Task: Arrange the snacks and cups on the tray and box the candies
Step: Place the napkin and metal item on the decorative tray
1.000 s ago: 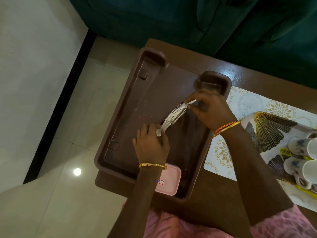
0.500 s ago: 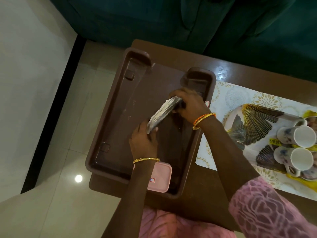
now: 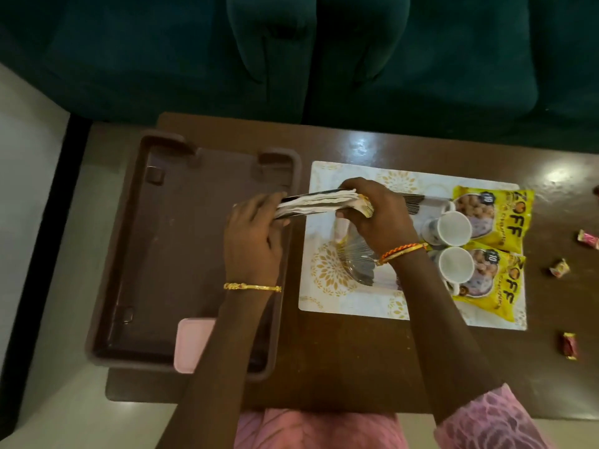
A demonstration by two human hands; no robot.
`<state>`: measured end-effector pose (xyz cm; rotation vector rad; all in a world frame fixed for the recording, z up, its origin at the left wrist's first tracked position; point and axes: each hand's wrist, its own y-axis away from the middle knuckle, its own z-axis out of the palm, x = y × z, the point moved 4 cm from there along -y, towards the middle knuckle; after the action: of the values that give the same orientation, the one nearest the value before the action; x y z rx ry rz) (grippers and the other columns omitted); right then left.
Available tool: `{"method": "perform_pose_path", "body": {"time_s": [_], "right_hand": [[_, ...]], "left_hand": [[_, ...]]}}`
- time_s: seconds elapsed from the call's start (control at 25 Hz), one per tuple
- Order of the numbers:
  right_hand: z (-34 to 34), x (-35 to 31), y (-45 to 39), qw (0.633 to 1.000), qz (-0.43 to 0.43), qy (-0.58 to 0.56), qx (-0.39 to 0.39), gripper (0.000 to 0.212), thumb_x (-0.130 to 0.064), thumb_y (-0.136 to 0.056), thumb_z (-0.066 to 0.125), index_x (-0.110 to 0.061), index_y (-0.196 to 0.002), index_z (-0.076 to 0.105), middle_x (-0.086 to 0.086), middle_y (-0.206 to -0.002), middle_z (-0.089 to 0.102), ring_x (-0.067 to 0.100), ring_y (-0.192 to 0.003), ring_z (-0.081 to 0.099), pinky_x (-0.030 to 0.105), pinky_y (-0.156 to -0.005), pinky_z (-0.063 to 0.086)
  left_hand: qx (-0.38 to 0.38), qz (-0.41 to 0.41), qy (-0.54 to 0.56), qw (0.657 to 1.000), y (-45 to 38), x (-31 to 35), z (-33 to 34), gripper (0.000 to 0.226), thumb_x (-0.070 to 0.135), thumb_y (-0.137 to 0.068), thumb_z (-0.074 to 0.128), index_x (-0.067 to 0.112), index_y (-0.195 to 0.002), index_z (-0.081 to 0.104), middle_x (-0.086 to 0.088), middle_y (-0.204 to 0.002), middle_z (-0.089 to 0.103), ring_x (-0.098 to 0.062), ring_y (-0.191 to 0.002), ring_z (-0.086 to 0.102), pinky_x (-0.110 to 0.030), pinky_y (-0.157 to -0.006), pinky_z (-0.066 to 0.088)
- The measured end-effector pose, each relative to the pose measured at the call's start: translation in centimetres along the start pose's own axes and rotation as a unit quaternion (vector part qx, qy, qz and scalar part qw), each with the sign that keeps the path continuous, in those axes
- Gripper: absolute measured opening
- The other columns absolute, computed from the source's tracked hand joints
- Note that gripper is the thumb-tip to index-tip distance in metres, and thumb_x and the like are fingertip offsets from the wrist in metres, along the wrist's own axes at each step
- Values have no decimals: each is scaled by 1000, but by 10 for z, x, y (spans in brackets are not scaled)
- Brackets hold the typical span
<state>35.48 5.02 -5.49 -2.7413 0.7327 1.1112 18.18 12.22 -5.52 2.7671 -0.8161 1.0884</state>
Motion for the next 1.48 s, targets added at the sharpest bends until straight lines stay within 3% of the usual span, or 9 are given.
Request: {"method": "perform_pose_path", "body": {"time_s": [0.12, 0.32, 0.48, 0.68, 0.92, 1.12, 1.32, 1.48], "right_hand": [[-25, 48, 9, 999, 23, 35, 7, 28, -6, -74, 71, -9, -101, 64, 16, -95, 70, 35, -90, 62, 42, -82, 49], [-55, 117, 15, 992, 82, 85, 38, 33, -6, -72, 73, -8, -104, 65, 19, -102, 68, 39, -104, 54, 41, -88, 42], [-58, 149, 16, 990, 98, 97, 35, 34, -8, -75, 70, -10, -108, 64, 19, -111, 66, 38, -120, 45, 48, -98, 38], [-57, 168, 14, 987, 98, 119, 50, 37, -13, -75, 71, -15, -110, 64, 16, -112, 66, 37, -122, 44, 49, -102, 27], [-60, 178, 8, 987, 94, 123, 34, 36, -16, -76, 69, -22, -110, 63, 9, -114, 66, 35, -118, 45, 48, -100, 27], [-62, 184, 3, 986, 122, 117, 7, 33, -22, -77, 69, -24, -109, 62, 11, -111, 68, 36, -114, 49, 48, -99, 31], [-57, 180, 8, 984, 140, 103, 35, 35, -21, -80, 61, -23, -115, 59, 12, -118, 63, 37, -121, 42, 52, -105, 26], [-61, 172, 16, 983, 138, 95, 68, 42, -20, -79, 62, -20, -120, 56, 11, -126, 58, 34, -126, 39, 50, -106, 23]], "left_hand": [[-58, 16, 21, 998, -8, 27, 45, 35, 3, -83, 59, 7, -118, 62, -17, -115, 65, -36, -102, 57, -44, -88, 48], [-143, 60, 15, 988, -16, 60, 113, 37, 3, -82, 58, 7, -119, 61, -17, -114, 66, -37, -102, 59, -42, -90, 47], [-176, 52, 2, 983, -22, 64, 147, 39, 1, -83, 56, 8, -122, 58, -16, -120, 64, -35, -111, 56, -44, -101, 41], [-211, 29, -30, 977, -25, 60, 174, 40, 5, -87, 55, 11, -127, 54, -14, -126, 61, -32, -117, 52, -44, -107, 34], [-207, -1, -50, 977, -23, 56, 187, 42, 9, -88, 55, 16, -129, 52, -10, -130, 60, -27, -122, 52, -45, -115, 22], [-198, -24, -67, 978, -18, 54, 191, 44, 12, -86, 57, 19, -129, 51, -8, -128, 61, -27, -122, 52, -47, -115, 21], [-139, -37, -99, 985, -15, 54, 188, 42, 19, -82, 65, 18, -123, 57, -10, -118, 66, -29, -113, 53, -45, -105, 33], [-117, -38, -122, 985, -13, 53, 189, 40, 20, -82, 64, 17, -121, 58, -10, -114, 67, -29, -113, 51, -45, -101, 34]]}}
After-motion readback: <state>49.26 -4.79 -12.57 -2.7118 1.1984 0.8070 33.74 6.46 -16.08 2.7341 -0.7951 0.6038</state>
